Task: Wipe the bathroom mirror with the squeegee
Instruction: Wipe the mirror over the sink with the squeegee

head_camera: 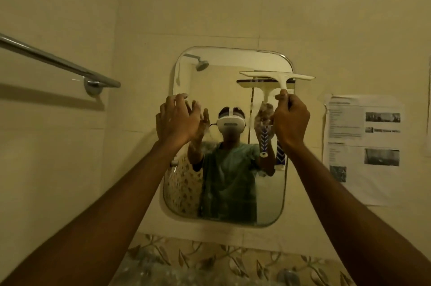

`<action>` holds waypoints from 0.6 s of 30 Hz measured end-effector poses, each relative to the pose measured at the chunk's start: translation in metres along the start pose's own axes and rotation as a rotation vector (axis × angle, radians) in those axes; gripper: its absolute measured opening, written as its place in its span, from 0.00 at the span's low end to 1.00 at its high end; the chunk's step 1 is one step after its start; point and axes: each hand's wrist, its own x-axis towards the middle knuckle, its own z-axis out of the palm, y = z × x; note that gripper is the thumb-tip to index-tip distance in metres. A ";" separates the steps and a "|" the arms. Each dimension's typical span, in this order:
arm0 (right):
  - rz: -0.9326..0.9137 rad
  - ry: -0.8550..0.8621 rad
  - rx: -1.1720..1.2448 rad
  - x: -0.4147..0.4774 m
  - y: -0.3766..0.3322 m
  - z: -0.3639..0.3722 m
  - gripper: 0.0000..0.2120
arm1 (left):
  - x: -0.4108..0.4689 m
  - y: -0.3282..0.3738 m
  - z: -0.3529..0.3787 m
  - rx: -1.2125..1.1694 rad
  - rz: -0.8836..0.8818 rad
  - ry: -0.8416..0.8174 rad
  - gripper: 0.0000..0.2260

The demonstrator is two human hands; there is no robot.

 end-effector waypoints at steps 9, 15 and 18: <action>-0.045 0.126 -0.196 0.045 -0.003 0.020 0.15 | 0.036 -0.036 0.015 -0.131 -0.191 -0.072 0.26; -0.048 0.112 -0.260 0.060 -0.006 0.032 0.14 | 0.048 -0.051 0.027 -0.258 -0.255 -0.069 0.24; -0.070 0.114 -0.330 0.071 -0.003 0.036 0.18 | 0.056 -0.052 0.032 -0.334 -0.300 -0.052 0.23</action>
